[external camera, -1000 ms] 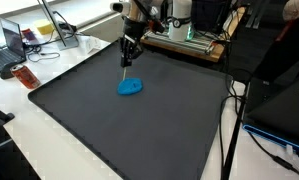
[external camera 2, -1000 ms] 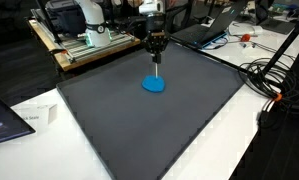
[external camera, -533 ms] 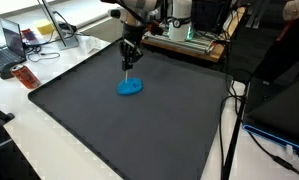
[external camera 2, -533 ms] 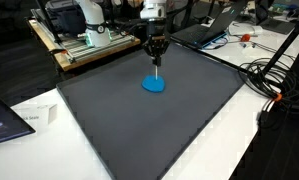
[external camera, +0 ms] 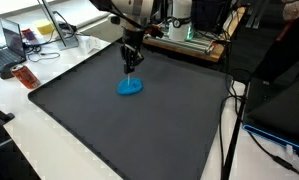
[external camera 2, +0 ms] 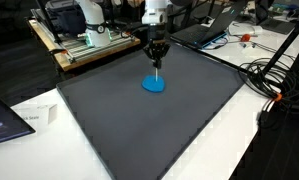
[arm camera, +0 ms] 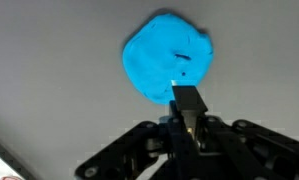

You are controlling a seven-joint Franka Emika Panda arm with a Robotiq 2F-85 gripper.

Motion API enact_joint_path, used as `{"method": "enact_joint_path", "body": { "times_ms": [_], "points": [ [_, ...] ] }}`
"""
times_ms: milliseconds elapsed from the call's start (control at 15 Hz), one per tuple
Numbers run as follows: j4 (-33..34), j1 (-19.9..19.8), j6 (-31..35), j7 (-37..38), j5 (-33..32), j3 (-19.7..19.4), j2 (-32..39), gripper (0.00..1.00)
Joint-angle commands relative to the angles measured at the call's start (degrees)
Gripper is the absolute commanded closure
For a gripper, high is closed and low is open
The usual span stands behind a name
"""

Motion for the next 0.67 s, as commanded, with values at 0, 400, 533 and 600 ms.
{"method": "enact_joint_path", "body": {
  "times_ms": [0, 400, 533, 600],
  "points": [
    [2.7, -1.1, 2.0, -3.5, 2.4, 0.7, 1.8, 0.97],
    [3.2, -0.9, 2.4, -3.5, 2.1, 0.5, 2.8, 0.97],
    [3.3, -0.9, 2.5, -3.3, 2.1, 0.5, 2.9, 0.97],
    [3.3, -0.9, 2.5, -3.3, 2.0, 0.4, 3.0, 0.97]
  ]
}}
